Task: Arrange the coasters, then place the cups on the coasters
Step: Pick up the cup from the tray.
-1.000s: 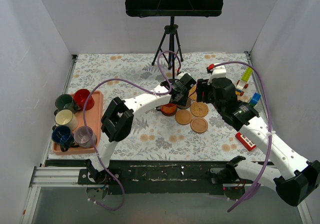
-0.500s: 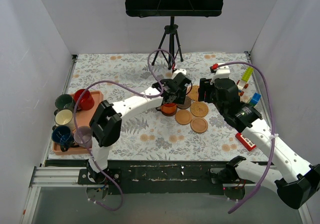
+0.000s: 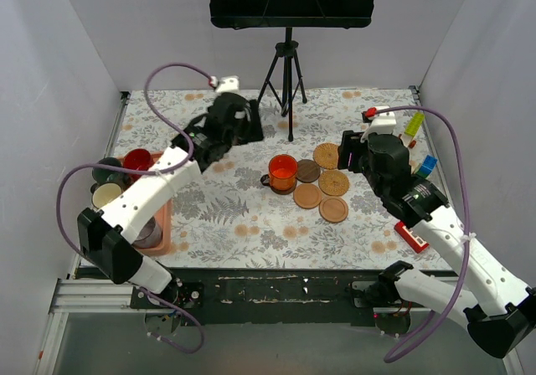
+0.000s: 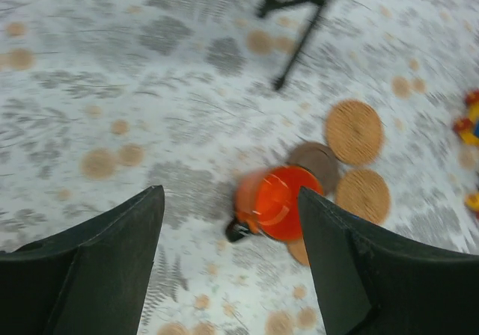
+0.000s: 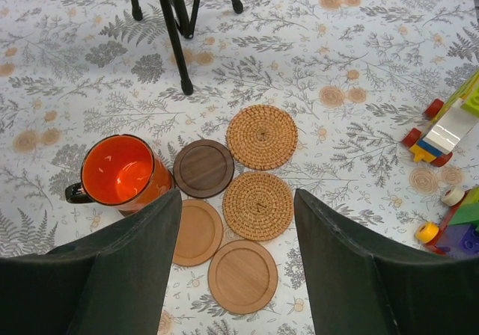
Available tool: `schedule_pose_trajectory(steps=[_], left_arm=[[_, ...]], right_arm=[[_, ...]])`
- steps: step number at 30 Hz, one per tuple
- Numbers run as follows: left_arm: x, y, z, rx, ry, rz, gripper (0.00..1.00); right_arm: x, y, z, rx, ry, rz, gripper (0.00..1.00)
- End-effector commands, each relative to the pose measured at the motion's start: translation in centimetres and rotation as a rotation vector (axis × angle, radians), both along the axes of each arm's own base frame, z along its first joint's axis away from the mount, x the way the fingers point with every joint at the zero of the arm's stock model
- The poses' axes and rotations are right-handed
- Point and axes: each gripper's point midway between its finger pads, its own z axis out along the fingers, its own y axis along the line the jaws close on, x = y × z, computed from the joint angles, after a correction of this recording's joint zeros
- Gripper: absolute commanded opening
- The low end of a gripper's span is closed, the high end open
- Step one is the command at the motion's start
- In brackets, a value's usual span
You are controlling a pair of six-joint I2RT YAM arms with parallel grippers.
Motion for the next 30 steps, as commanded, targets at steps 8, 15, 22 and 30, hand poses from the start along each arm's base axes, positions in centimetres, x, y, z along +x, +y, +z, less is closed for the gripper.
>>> schedule_pose_trajectory(steps=[8, 15, 22, 30], left_arm=[[5.0, 23.5, -2.2, 0.045, 0.176, 0.504, 0.78], [7.5, 30.8, -6.7, 0.164, 0.306, 0.622, 0.84], [8.1, 33.9, -10.6, 0.294, 0.415, 0.684, 0.82], [7.9, 34.8, -14.4, 0.352, 0.523, 0.689, 0.7]], right_arm=[[0.5, 1.4, 2.0, 0.052, -0.033, 0.048, 0.7], [0.9, 1.6, 2.6, 0.035, -0.047, 0.06, 0.7], [1.4, 1.1, 2.7, -0.007, -0.056, 0.039, 0.7], [2.4, 1.8, 2.9, -0.036, -0.058, 0.056, 0.7]])
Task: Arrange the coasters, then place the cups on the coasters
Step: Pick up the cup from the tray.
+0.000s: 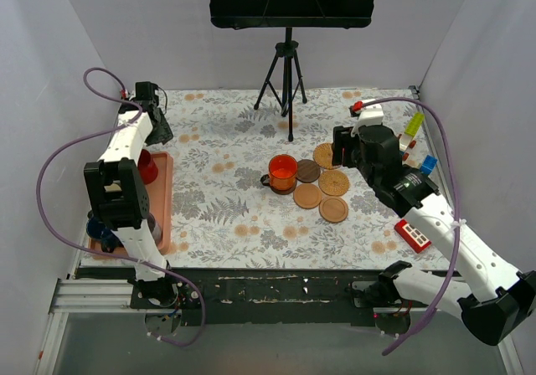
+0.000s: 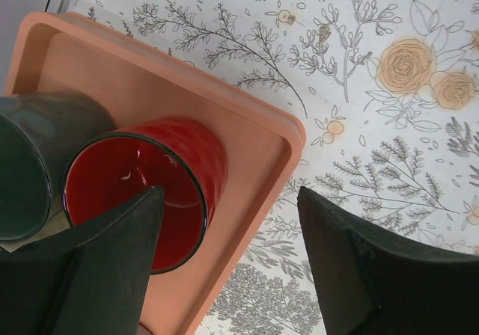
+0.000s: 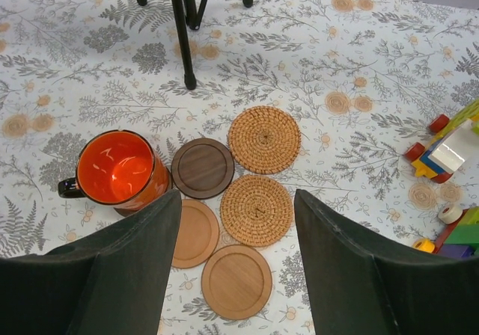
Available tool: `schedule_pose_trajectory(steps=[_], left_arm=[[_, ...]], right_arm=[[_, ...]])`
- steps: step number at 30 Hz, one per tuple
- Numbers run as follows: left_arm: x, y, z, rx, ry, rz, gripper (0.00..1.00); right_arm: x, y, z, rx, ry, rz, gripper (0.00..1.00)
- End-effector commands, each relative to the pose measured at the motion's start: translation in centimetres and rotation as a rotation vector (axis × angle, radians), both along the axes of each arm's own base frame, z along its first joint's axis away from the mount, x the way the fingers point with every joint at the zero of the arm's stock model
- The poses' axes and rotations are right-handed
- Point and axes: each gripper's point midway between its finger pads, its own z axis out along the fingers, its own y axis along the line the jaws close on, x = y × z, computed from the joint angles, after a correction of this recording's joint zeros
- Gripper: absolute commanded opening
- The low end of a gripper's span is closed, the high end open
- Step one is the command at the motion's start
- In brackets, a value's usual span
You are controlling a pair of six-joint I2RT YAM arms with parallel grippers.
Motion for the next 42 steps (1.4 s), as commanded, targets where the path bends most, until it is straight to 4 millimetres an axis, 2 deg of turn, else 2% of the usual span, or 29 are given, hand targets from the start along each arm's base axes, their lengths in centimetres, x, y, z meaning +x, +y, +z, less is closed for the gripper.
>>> schedule_pose_trajectory(steps=[1, 5, 8, 15, 18, 20, 27, 31, 35, 42], left_arm=[[0.0, 1.2, 0.0, 0.052, 0.038, 0.016, 0.69], [-0.3, 1.4, -0.9, 0.067, 0.066, 0.019, 0.59], [-0.5, 1.8, -1.2, 0.089, 0.083, 0.018, 0.57], [-1.2, 2.3, -2.5, 0.127, 0.125, 0.007, 0.36], [-1.3, 2.6, -2.4, 0.14, 0.126, 0.009, 0.25], [-1.3, 2.6, -2.2, 0.14, 0.12, 0.012, 0.23], [-1.7, 2.9, -1.8, 0.168, 0.127, 0.012, 0.0], [-2.0, 2.9, -1.6, 0.177, 0.132, 0.01, 0.0], [-1.7, 1.9, -0.8, 0.164, 0.102, -0.019, 0.0], [-0.3, -0.1, 2.0, 0.136, -0.002, -0.054, 0.0]], right_arm=[[1.3, 0.5, 3.2, 0.016, -0.08, 0.003, 0.7], [1.6, 1.1, 3.2, 0.016, -0.073, 0.024, 0.7], [1.7, 1.3, 3.0, 0.017, -0.066, 0.029, 0.7], [1.7, 1.2, 2.6, 0.012, -0.058, 0.029, 0.7], [1.7, 1.3, 2.5, 0.012, -0.055, 0.029, 0.7], [1.7, 1.3, 2.5, 0.012, -0.056, 0.029, 0.7], [1.9, 1.4, 2.4, 0.011, -0.053, 0.032, 0.7], [1.9, 1.3, 2.3, 0.009, -0.054, 0.031, 0.7], [1.8, 1.1, 2.4, 0.013, -0.059, 0.025, 0.7], [1.7, 1.2, 2.7, 0.021, -0.064, 0.028, 0.7]])
